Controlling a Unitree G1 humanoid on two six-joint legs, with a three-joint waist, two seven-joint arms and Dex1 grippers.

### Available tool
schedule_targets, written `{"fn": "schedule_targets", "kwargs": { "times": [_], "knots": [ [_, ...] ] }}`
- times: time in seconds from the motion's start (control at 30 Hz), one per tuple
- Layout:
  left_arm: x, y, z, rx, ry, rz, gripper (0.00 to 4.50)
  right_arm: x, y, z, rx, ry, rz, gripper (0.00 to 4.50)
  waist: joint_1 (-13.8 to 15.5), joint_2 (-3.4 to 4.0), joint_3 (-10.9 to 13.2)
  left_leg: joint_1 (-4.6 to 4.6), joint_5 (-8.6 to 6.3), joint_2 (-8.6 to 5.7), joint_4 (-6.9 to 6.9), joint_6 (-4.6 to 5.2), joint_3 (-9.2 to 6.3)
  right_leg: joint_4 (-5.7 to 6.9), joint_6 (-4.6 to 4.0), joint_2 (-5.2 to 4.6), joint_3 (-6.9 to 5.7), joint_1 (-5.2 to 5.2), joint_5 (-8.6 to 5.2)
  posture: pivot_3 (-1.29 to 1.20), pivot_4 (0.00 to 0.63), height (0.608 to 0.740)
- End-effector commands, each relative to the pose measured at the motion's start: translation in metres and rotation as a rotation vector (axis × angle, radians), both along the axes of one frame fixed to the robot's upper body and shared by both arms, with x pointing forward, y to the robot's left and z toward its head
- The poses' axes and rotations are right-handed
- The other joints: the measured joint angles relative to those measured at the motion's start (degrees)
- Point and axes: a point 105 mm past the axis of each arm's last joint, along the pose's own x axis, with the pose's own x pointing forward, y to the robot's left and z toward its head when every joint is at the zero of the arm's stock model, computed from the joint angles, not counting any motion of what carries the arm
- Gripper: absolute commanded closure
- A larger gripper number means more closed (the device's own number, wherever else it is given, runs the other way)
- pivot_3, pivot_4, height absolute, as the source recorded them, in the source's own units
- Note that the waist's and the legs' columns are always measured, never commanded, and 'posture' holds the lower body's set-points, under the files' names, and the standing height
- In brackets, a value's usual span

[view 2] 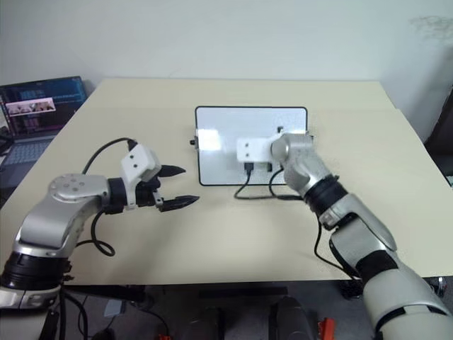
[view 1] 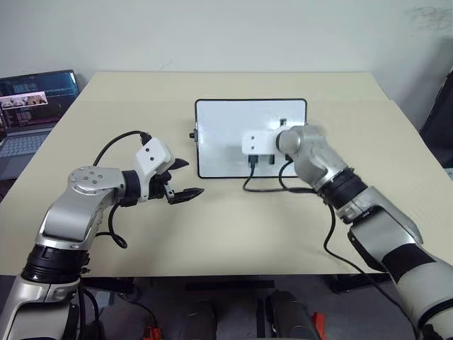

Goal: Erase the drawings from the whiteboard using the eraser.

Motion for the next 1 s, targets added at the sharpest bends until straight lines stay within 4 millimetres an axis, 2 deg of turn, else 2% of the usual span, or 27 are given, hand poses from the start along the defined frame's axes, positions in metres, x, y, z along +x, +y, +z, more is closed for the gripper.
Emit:
{"fn": "schedule_targets", "kwargs": {
  "times": [0.03, 0.17, 0.4, 0.57, 0.73, 0.8, 0.9, 1.0],
  "knots": [
    [0.0, -0.004, 0.012, -0.002, -0.048, -0.026, 0.0, 0.006, -0.005, 0.012, 0.016, -0.043, -0.024, 3.36, -0.01, 0.0, 0.0, 0.0, 0.0, 0.0, -0.02, 0.0, 0.0, 0.0, -0.05, 0.0, 0.0, -0.01, 0.02, 0.0, 0.15, 0.74],
    [0.0, -0.003, 0.012, 0.0, -0.049, -0.024, 0.0, -0.005, 0.006, -0.007, -0.015, 0.026, 0.035, 3.36, -0.02, 0.0, 0.0, -0.01, -0.01, 0.0, -0.06, 0.0, 0.0, -0.02, -0.05, 0.0, 0.0, -0.01, 0.02, 0.0, 0.15, 0.74],
    [0.001, -0.003, 0.012, 0.001, -0.048, -0.026, 0.0, -0.038, 0.029, -0.039, -0.079, 0.147, 0.17, 3.36, -0.11, 0.0, 0.0, -0.01, -0.01, 0.0, -0.09, 0.0, -0.01, -0.02, 0.02, 0.0, -0.01, -0.02, -0.02, 0.0, 0.15, 0.74],
    [0.001, -0.006, 0.016, -0.001, -0.059, -0.031, 0.0, -0.047, 0.035, -0.05, -0.079, 0.164, 0.187, 3.36, -0.07, 0.01, 0.01, -0.06, -0.01, 0.0, -0.09, 0.0, -0.02, -0.03, 0.02, 0.0, -0.02, -0.05, -0.02, 0.0, 0.15, 0.74],
    [0.001, -0.006, 0.016, -0.002, -0.058, -0.034, 0.0, -0.038, 0.029, -0.039, -0.051, 0.138, 0.149, 3.36, -0.02, 0.01, 0.01, -0.07, -0.01, 0.0, -0.09, 0.0, -0.02, -0.04, 0.02, 0.0, -0.03, -0.06, -0.02, 0.0, 0.15, 0.74],
    [0.002, -0.006, 0.017, -0.005, -0.06, -0.037, 0.0, -0.039, 0.029, -0.031, 0.013, 0.156, 0.15, 3.36, 0.01, 0.01, 0.01, -0.08, -0.01, 0.0, -0.09, 0.0, -0.03, -0.04, 0.02, 0.0, -0.03, -0.06, -0.02, 0.0, 0.15, 0.74],
    [0.001, -0.009, 0.021, -0.027, -0.067, -0.051, 0.0, -0.055, 0.038, -0.014, 0.192, 0.234, 0.221, 3.36, 0.06, 0.01, 0.02, -0.11, -0.01, 0.0, -0.09, 0.0, -0.04, -0.06, 0.01, 0.0, -0.04, -0.06, -0.01, 0.0, 0.15, 0.74],
    [0.001, -0.015, 0.026, -0.058, -0.072, -0.074, 0.0, -0.076, 0.041, 0.015, 0.37, 0.305, 0.29, 3.36, 0.06, 0.01, 0.02, -0.19, -0.01, 0.0, -0.09, 0.0, -0.1, -0.06, -0.03, 0.0, -0.09, -0.11, 0.01, 0.0, 0.15, 0.74]
  ]
}}
